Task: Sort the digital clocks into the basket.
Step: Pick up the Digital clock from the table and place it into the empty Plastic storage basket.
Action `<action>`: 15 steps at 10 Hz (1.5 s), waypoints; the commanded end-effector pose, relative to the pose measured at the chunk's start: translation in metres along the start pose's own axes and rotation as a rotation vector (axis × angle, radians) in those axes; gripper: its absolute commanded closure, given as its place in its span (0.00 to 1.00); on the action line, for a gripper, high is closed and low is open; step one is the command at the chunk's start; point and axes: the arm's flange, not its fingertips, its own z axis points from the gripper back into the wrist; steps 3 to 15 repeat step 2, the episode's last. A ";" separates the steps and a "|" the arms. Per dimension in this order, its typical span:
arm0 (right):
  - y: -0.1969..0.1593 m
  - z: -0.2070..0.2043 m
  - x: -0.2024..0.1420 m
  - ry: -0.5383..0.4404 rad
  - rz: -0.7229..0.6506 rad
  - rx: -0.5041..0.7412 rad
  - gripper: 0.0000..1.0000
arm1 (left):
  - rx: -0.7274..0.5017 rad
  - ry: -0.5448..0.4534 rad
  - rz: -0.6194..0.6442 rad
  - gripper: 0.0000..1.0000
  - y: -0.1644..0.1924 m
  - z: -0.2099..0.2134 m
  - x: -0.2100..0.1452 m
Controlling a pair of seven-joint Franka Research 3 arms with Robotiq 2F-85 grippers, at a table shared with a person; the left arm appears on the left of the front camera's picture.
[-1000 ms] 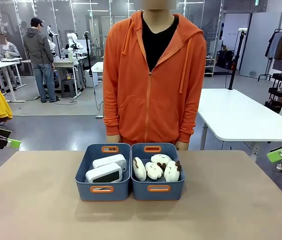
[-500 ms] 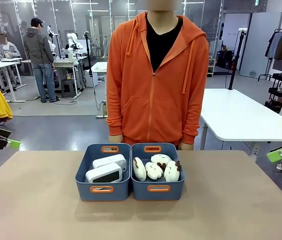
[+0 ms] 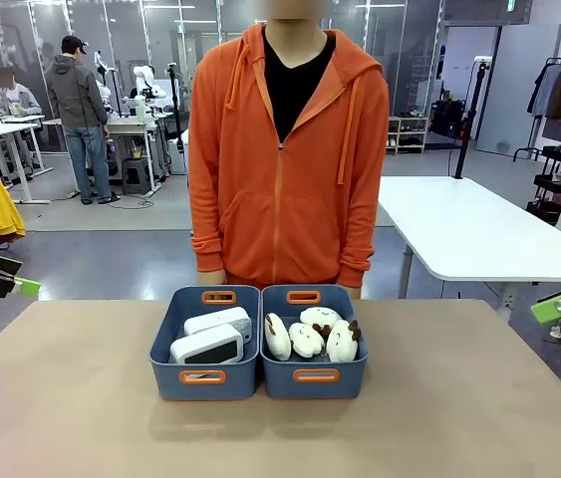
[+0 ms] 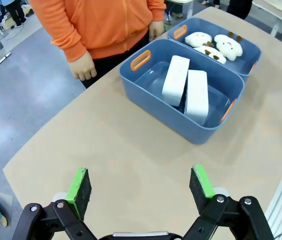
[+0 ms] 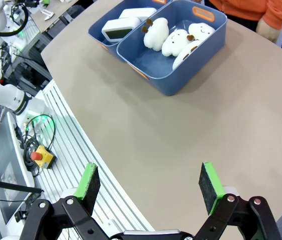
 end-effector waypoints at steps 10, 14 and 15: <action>-0.001 -0.001 0.000 -0.010 0.013 0.011 0.00 | -0.010 0.017 0.010 0.00 0.002 0.002 0.006; -0.001 -0.001 0.000 -0.010 0.013 0.011 0.00 | -0.010 0.017 0.010 0.00 0.002 0.002 0.006; -0.001 -0.001 0.000 -0.010 0.013 0.011 0.00 | -0.010 0.017 0.010 0.00 0.002 0.002 0.006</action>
